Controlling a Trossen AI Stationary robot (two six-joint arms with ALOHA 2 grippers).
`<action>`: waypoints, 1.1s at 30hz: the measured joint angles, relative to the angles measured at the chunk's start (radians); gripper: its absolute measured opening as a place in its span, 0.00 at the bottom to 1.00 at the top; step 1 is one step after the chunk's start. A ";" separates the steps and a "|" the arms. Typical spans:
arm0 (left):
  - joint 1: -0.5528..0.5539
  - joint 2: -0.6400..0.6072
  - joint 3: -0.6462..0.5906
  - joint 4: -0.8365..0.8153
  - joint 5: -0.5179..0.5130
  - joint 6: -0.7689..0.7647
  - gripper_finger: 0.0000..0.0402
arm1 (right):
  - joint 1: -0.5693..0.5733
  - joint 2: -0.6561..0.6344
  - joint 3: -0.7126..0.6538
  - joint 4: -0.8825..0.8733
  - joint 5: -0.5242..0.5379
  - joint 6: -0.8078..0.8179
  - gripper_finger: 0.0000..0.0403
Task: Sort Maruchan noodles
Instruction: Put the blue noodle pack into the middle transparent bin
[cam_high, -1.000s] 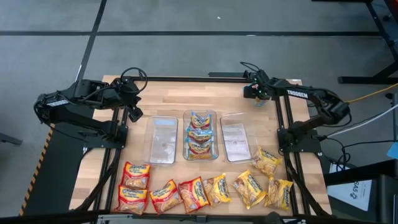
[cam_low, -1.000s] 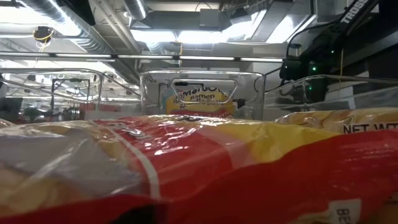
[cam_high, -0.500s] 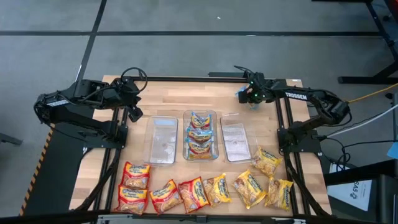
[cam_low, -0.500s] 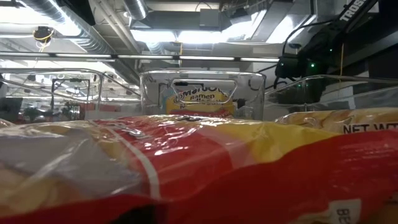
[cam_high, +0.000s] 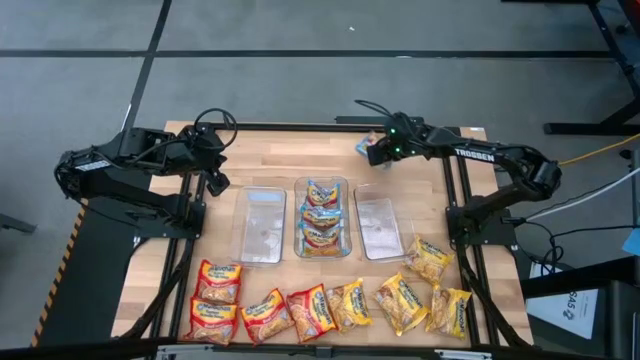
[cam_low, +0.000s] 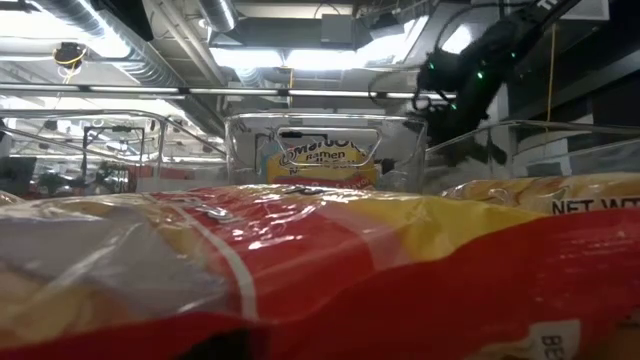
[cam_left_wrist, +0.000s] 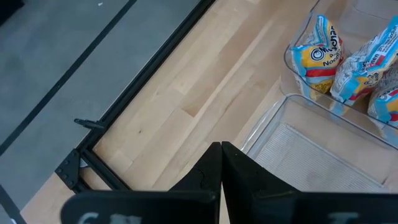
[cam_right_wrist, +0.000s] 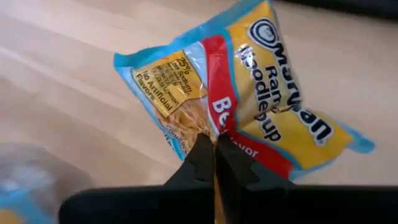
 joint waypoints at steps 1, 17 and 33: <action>0.000 0.000 0.000 0.000 0.000 0.000 0.00 | 0.015 0.000 0.019 0.000 0.000 -0.011 0.00; 0.000 0.000 0.000 0.000 0.000 0.000 0.00 | 0.527 -0.002 0.276 0.008 0.076 -0.107 0.00; 0.000 0.000 0.000 0.000 0.000 0.000 0.00 | 0.968 0.185 0.288 0.150 0.651 -0.126 0.00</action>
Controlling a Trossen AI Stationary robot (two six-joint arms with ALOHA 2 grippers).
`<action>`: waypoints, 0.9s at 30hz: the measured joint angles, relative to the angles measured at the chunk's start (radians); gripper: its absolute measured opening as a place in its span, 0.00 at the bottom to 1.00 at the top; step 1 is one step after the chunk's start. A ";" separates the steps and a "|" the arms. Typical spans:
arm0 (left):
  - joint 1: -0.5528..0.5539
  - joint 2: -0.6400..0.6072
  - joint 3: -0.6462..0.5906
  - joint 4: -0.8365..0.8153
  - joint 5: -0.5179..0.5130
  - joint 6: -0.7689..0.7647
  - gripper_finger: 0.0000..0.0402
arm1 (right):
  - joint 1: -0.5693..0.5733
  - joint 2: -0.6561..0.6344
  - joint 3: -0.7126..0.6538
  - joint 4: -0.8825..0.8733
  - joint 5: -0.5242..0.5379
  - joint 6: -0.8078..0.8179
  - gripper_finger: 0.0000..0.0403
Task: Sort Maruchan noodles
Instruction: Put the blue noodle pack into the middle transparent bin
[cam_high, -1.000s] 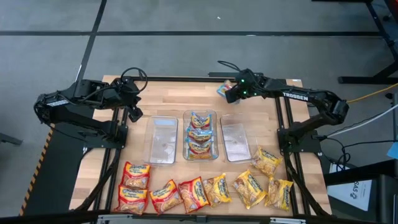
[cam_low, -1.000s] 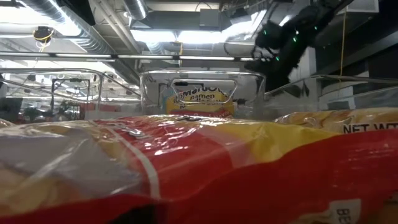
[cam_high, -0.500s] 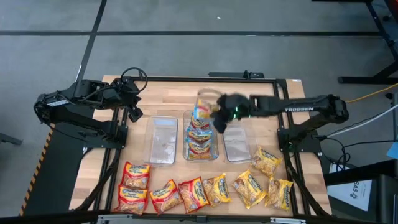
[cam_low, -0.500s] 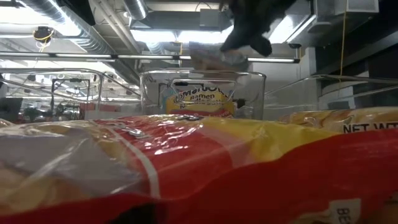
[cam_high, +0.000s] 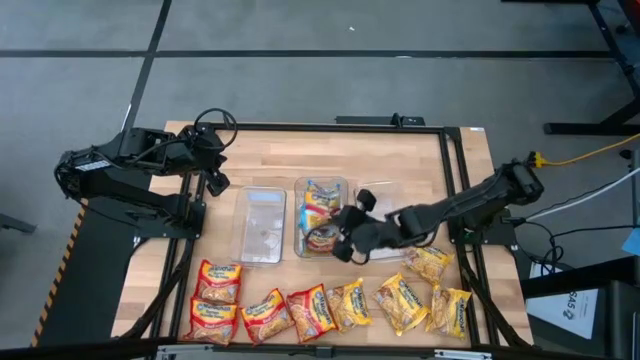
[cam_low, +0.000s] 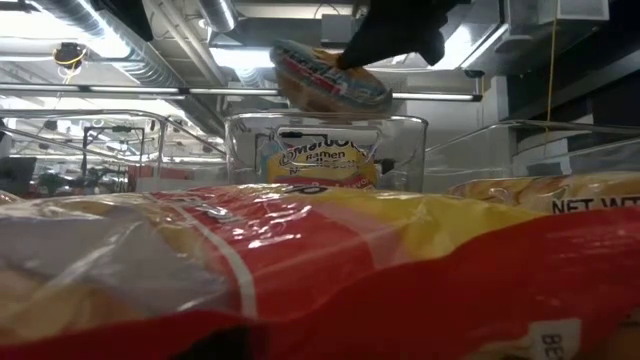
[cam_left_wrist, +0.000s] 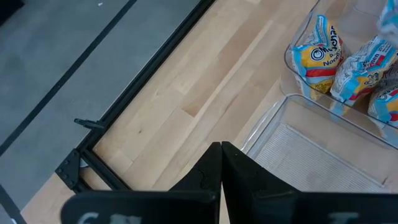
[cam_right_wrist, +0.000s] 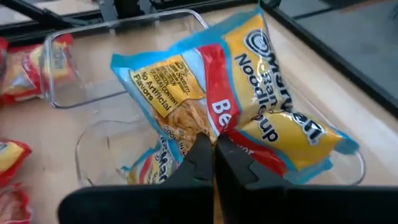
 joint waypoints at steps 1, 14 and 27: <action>0.000 0.000 0.000 0.000 0.000 0.000 0.00 | 0.008 0.017 0.017 -0.003 0.018 -0.004 0.00; 0.000 0.000 0.000 0.000 0.000 0.000 0.00 | 0.088 0.238 0.305 -0.273 0.092 0.053 0.00; 0.000 0.000 0.000 0.001 0.000 -0.001 0.00 | 0.146 0.264 0.329 -0.397 0.100 0.211 0.00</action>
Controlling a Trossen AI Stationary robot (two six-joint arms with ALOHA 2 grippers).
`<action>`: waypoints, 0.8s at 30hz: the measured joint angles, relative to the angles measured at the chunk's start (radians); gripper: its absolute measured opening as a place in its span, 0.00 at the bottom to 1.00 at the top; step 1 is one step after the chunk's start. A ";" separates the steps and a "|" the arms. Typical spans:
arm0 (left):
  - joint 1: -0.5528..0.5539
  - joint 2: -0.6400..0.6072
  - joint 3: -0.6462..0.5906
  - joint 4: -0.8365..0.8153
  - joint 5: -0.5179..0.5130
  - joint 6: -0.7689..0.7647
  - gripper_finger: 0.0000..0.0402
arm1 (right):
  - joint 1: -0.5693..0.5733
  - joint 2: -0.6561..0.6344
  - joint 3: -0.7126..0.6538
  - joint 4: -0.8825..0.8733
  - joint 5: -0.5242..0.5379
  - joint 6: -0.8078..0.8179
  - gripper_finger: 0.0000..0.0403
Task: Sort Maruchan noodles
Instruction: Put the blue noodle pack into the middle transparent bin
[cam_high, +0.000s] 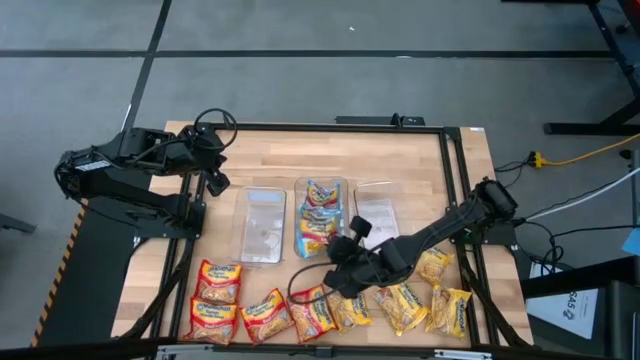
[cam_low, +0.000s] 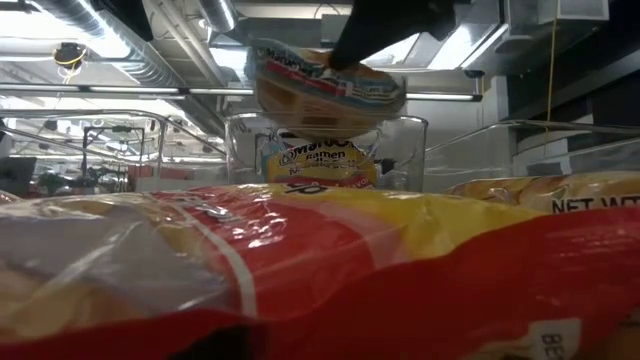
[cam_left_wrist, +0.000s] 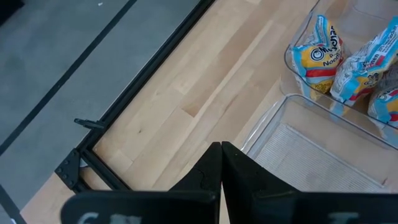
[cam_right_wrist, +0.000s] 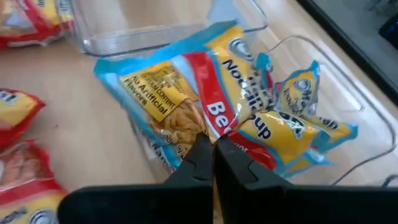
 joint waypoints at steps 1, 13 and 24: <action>0.000 0.000 0.000 0.000 0.000 0.000 0.00 | 0.002 0.000 0.000 -0.017 0.010 0.006 0.00; 0.000 0.000 0.000 0.018 0.000 -0.007 0.00 | -0.008 0.016 -0.001 -0.049 -0.072 0.049 0.00; 0.000 0.000 0.000 0.020 0.022 -0.007 0.00 | -0.010 0.108 -0.001 -0.016 -0.119 0.049 0.00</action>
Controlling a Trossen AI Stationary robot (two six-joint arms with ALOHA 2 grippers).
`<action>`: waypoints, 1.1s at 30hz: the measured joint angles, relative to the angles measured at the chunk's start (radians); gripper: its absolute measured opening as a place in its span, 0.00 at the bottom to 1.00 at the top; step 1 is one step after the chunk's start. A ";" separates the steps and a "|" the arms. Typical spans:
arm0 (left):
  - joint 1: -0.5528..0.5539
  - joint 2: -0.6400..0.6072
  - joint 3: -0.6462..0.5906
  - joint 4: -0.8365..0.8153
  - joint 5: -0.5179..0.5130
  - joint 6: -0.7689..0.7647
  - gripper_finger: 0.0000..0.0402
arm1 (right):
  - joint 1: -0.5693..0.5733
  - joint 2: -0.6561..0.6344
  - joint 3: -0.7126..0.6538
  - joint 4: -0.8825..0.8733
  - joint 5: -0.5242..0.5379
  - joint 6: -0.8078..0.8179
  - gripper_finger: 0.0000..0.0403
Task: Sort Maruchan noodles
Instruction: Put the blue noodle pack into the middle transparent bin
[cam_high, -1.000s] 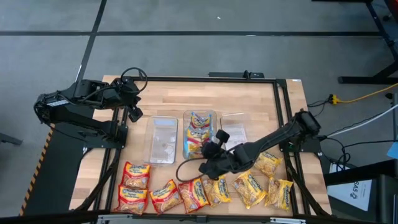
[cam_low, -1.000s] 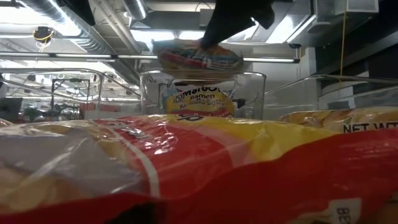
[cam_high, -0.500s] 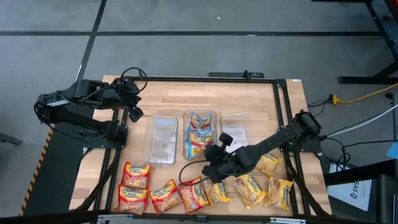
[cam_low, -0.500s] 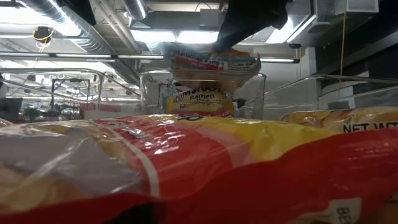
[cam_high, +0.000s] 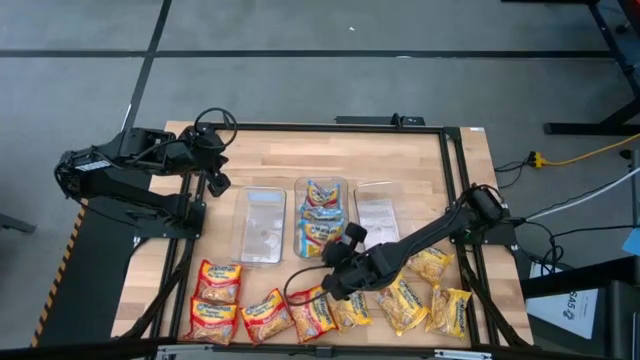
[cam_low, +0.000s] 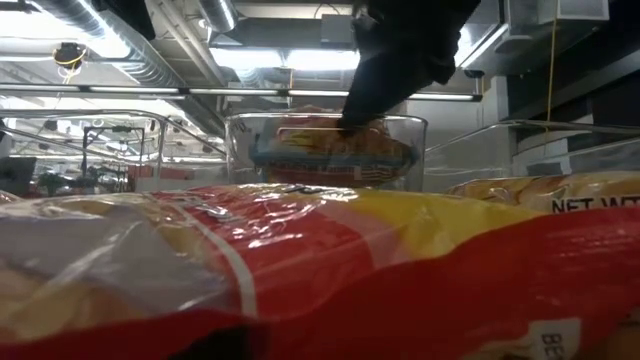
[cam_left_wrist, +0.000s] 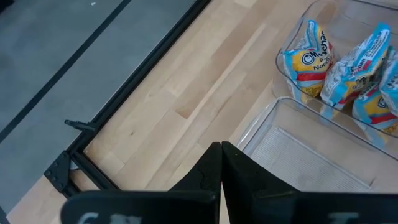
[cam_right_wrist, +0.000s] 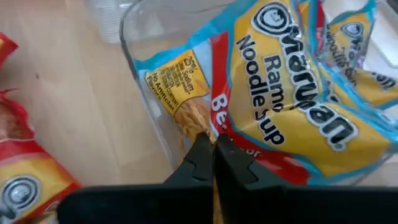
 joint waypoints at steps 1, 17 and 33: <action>0.000 0.000 0.000 0.000 0.000 0.000 0.00 | 0.000 0.003 0.002 0.005 -0.006 0.000 0.00; 0.000 0.000 0.000 0.000 0.002 -0.002 0.00 | 0.000 0.003 0.003 0.018 -0.034 0.026 0.25; 0.000 0.000 0.000 -0.001 0.002 -0.001 0.00 | -0.029 -0.008 0.208 -0.116 0.032 -0.055 0.29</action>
